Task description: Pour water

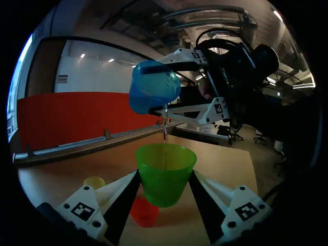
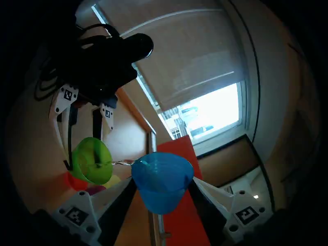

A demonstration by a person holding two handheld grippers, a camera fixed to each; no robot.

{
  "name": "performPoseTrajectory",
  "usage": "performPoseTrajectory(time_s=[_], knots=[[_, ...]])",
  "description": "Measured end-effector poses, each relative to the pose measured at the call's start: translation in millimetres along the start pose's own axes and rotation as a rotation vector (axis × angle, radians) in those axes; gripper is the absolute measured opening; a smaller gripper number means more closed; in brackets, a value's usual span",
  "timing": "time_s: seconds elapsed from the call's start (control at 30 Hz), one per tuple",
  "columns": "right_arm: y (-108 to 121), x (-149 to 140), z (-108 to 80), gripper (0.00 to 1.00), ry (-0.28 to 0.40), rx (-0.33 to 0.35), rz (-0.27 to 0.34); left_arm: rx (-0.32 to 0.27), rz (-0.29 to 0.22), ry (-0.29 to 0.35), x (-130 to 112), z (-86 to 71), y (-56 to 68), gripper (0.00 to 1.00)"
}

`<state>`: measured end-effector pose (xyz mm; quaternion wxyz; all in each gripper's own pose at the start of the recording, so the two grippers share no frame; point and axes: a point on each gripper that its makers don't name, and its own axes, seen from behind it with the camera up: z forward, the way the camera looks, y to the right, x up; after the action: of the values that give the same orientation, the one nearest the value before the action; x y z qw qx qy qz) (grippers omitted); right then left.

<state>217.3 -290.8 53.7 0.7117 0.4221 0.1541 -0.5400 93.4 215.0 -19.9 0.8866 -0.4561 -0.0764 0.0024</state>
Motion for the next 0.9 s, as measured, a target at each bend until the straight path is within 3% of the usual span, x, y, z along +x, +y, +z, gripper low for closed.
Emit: performPoseTrajectory(time_s=[0.9], knots=[[4.7,1.2,-2.9,0.88,-0.003,-0.012,-0.057,-0.007,0.004,0.005,3.3,0.6,3.4,0.81]])
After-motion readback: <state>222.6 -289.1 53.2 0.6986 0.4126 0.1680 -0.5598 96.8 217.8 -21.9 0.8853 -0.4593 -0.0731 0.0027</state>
